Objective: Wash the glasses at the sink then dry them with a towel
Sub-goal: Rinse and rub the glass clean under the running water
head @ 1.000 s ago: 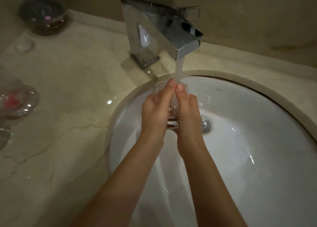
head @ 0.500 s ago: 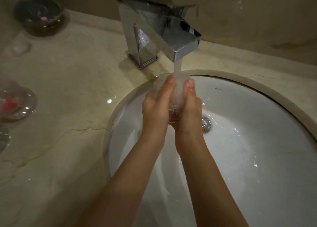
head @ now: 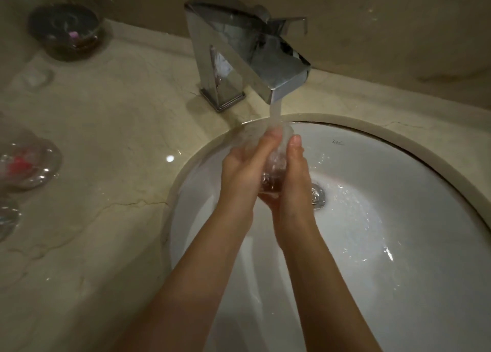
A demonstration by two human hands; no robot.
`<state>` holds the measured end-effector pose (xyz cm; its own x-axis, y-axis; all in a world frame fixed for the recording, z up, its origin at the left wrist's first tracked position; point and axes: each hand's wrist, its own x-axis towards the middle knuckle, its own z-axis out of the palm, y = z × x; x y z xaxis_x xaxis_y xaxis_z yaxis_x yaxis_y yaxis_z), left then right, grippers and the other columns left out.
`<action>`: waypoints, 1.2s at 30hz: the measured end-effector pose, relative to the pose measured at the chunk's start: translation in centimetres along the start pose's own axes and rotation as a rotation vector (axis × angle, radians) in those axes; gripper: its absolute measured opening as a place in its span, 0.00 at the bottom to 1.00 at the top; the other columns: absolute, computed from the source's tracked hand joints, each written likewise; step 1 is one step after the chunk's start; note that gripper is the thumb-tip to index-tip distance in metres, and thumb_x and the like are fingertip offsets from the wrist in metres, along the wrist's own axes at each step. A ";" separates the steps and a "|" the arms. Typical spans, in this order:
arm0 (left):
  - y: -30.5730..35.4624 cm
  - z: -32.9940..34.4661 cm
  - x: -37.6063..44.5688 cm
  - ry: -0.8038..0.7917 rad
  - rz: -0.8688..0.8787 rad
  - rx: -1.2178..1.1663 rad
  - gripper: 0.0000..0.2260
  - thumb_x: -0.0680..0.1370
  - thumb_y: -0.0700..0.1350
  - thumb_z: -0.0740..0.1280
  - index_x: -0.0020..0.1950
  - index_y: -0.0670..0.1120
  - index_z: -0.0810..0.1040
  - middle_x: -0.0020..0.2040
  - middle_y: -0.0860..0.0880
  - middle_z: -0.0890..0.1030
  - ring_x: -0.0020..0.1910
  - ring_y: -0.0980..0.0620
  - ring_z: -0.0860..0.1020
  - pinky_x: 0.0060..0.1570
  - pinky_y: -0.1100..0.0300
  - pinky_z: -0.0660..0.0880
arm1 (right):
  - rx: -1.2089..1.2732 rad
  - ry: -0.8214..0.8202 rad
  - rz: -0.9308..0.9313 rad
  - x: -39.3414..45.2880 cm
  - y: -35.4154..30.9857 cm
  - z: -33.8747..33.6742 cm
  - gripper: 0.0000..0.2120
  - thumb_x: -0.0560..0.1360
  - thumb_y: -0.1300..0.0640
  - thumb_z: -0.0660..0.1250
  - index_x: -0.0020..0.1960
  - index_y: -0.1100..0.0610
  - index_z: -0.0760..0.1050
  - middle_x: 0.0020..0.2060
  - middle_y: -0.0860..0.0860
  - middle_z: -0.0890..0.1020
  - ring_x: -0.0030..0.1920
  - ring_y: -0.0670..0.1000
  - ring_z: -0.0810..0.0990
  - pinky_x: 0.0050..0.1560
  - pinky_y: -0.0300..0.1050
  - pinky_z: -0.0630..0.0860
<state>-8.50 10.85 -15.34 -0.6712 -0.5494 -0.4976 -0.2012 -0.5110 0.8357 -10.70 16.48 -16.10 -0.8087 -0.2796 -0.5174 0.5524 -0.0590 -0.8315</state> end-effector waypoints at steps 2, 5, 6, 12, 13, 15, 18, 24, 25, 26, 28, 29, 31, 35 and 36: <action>-0.5 0.1 0.0 0.035 0.043 0.058 0.29 0.66 0.61 0.75 0.61 0.47 0.80 0.52 0.46 0.85 0.48 0.51 0.84 0.39 0.59 0.76 | -0.044 -0.006 -0.004 -0.1 0.3 0.3 0.33 0.63 0.26 0.62 0.54 0.50 0.75 0.48 0.51 0.84 0.43 0.47 0.85 0.45 0.48 0.82; -0.8 -0.4 0.1 0.008 0.063 0.046 0.34 0.61 0.63 0.75 0.64 0.50 0.77 0.55 0.46 0.84 0.49 0.49 0.84 0.39 0.59 0.77 | -0.088 0.029 -0.003 0.2 0.5 0.3 0.37 0.61 0.22 0.59 0.55 0.49 0.78 0.49 0.50 0.84 0.47 0.50 0.85 0.51 0.54 0.81; -0.8 -0.6 0.2 -0.021 0.055 0.051 0.36 0.60 0.64 0.75 0.65 0.50 0.76 0.56 0.46 0.83 0.51 0.48 0.84 0.40 0.57 0.78 | -0.094 0.041 -0.006 0.3 0.6 0.2 0.40 0.59 0.21 0.58 0.56 0.49 0.78 0.50 0.51 0.84 0.48 0.51 0.85 0.51 0.55 0.81; -0.5 -1.4 0.1 -0.134 -0.005 0.095 0.35 0.58 0.62 0.76 0.61 0.47 0.79 0.52 0.47 0.85 0.51 0.47 0.84 0.55 0.46 0.78 | -0.142 0.101 -0.076 0.6 0.8 -0.5 0.33 0.70 0.27 0.58 0.58 0.54 0.74 0.47 0.54 0.85 0.46 0.52 0.85 0.46 0.55 0.83; -0.5 -1.5 0.1 -0.153 0.005 0.092 0.31 0.60 0.60 0.76 0.58 0.47 0.80 0.50 0.47 0.85 0.51 0.48 0.84 0.52 0.48 0.79 | -0.201 0.103 -0.096 0.5 0.5 -0.7 0.27 0.74 0.31 0.56 0.55 0.53 0.75 0.43 0.50 0.85 0.44 0.48 0.85 0.46 0.50 0.83; -0.6 -1.6 0.0 -0.194 0.015 0.047 0.23 0.63 0.56 0.77 0.54 0.48 0.81 0.47 0.47 0.85 0.48 0.49 0.84 0.44 0.54 0.78 | -0.299 0.114 -0.155 0.4 -0.2 -1.0 0.23 0.78 0.35 0.53 0.53 0.51 0.75 0.37 0.45 0.83 0.40 0.42 0.82 0.39 0.35 0.79; -0.7 -1.3 -0.4 -0.224 -0.024 -0.056 0.15 0.63 0.50 0.78 0.47 0.53 0.82 0.46 0.49 0.85 0.45 0.50 0.84 0.36 0.60 0.77 | -0.382 0.115 -0.188 -0.1 -1.5 -1.1 0.22 0.79 0.37 0.51 0.54 0.51 0.74 0.38 0.44 0.80 0.43 0.44 0.80 0.42 0.39 0.73; 0.8 -1.6 -1.4 -0.140 -0.071 -0.042 0.34 0.57 0.55 0.80 0.62 0.50 0.78 0.54 0.46 0.84 0.51 0.46 0.83 0.40 0.56 0.79 | -0.514 0.199 -0.182 -1.0 -5.0 -0.9 0.25 0.79 0.36 0.49 0.70 0.49 0.63 0.49 0.54 0.79 0.57 0.58 0.78 0.62 0.57 0.72; 1.1 -1.8 -1.6 -0.125 -0.075 -0.027 0.35 0.58 0.55 0.80 0.63 0.49 0.77 0.54 0.46 0.84 0.50 0.46 0.83 0.41 0.54 0.80 | -0.497 0.202 -0.162 -0.8 -5.8 -0.9 0.26 0.80 0.36 0.49 0.71 0.48 0.63 0.55 0.56 0.79 0.59 0.58 0.76 0.64 0.59 0.71; 1.3 -1.9 -1.9 -0.113 -0.076 -0.017 0.34 0.59 0.54 0.80 0.64 0.49 0.77 0.53 0.46 0.84 0.48 0.47 0.84 0.42 0.53 0.80 | -0.480 0.189 -0.159 -0.7 -6.7 -0.9 0.26 0.80 0.36 0.48 0.72 0.48 0.62 0.61 0.56 0.77 0.62 0.57 0.75 0.66 0.61 0.69; 1.6 -2.4 -2.2 -0.093 -0.084 -0.015 0.32 0.61 0.51 0.79 0.63 0.47 0.78 0.50 0.47 0.85 0.46 0.48 0.84 0.48 0.50 0.79 | -0.442 0.122 -0.188 -0.6 -8.6 -0.2 0.27 0.80 0.38 0.49 0.74 0.49 0.61 0.69 0.53 0.72 0.68 0.55 0.71 0.69 0.60 0.67; 1.7 -2.5 -2.5 -0.088 -0.093 -0.020 0.31 0.62 0.50 0.79 0.63 0.47 0.78 0.50 0.47 0.85 0.45 0.48 0.84 0.50 0.50 0.79 | -0.425 0.084 -0.204 -0.5 -9.8 0.4 0.27 0.81 0.38 0.50 0.75 0.50 0.61 0.71 0.51 0.70 0.70 0.54 0.69 0.70 0.59 0.66; 2.0 -2.7 -2.9 -0.078 -0.110 -0.027 0.29 0.63 0.49 0.78 0.63 0.48 0.77 0.53 0.47 0.84 0.46 0.48 0.84 0.51 0.51 0.79 | -0.409 0.029 -0.228 -0.3 -12.0 1.6 0.29 0.80 0.37 0.51 0.77 0.49 0.59 0.74 0.48 0.65 0.73 0.53 0.66 0.72 0.57 0.63; 2.9 -2.8 -3.9 -0.047 -0.134 -0.041 0.33 0.58 0.51 0.79 0.62 0.51 0.77 0.54 0.48 0.84 0.48 0.49 0.84 0.41 0.56 0.79 | -0.453 -0.090 -0.248 0.2 -14.9 3.6 0.28 0.81 0.38 0.51 0.77 0.49 0.58 0.76 0.45 0.61 0.76 0.48 0.59 0.76 0.54 0.56; 3.1 -2.8 -4.0 -0.050 -0.135 -0.039 0.36 0.56 0.53 0.80 0.63 0.50 0.77 0.54 0.47 0.84 0.50 0.48 0.84 0.41 0.57 0.79 | -0.467 -0.104 -0.257 0.2 -15.0 3.9 0.27 0.81 0.39 0.51 0.77 0.50 0.59 0.76 0.46 0.62 0.76 0.48 0.59 0.76 0.52 0.55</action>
<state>-4.47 9.62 -11.38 -0.6744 -0.4410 -0.5922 -0.2653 -0.6037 0.7518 -18.35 13.59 -2.93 -0.8687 -0.4071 -0.2823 0.1714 0.2877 -0.9422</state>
